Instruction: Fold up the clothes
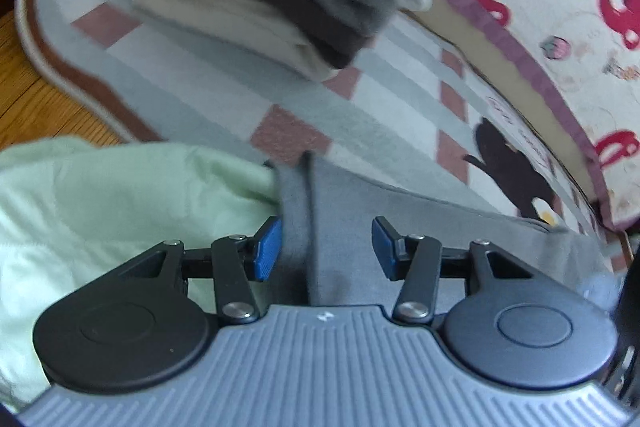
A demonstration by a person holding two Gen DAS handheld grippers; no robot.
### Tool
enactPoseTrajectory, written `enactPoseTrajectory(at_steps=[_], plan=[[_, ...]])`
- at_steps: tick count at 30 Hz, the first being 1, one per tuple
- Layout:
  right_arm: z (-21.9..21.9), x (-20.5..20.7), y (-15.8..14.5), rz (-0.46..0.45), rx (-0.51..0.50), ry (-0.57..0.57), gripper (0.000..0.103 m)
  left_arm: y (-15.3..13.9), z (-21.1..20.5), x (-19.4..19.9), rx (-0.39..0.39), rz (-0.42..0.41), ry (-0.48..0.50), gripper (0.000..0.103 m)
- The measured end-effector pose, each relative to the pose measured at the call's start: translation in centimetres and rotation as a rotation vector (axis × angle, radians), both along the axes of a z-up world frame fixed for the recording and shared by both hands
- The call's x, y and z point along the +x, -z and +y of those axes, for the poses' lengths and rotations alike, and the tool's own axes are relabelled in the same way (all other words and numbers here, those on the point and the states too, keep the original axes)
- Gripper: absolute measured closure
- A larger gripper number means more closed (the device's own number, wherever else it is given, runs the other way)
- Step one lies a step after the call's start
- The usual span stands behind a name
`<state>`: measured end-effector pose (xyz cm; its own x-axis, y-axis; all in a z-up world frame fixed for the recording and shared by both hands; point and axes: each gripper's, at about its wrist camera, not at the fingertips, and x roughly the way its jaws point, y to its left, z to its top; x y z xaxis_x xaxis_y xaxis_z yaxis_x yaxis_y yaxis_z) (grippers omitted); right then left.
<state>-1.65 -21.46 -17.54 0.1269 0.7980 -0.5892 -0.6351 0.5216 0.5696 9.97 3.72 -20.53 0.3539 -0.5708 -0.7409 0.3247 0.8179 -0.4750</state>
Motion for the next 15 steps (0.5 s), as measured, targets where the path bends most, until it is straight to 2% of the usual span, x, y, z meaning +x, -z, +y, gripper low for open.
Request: enactPoseTrajectory(at_steps=[2, 3, 7, 10, 15], plan=[[-3.7, 0.0, -1.2, -0.042, -0.01, 0.075, 0.046, -0.4, -0.6, 0.4, -0.014, -0.01, 0.038, 0.054], [-6.4, 0.0, -1.5, -0.045, -0.039, 0.149, 0.046, -0.5, -1.2, 0.6, 0.001, -0.023, 0.063, 0.053], [-15.2, 0.4, -1.3, -0.035, -0.265, 0.375, 0.046, 0.0, -3.6, 1.6, 0.071, -0.057, 0.143, 0.047], [-19.6, 0.6, -0.2, -0.031, -0.48, 0.392, 0.046, 0.9, -5.1, 2.2, 0.073, -0.035, 0.179, 0.045], [-22.8, 0.7, 3.0, 0.073, -0.51, 0.391, 0.046, 1.9, -7.3, 2.4, 0.081, -0.024, 0.249, 0.049]])
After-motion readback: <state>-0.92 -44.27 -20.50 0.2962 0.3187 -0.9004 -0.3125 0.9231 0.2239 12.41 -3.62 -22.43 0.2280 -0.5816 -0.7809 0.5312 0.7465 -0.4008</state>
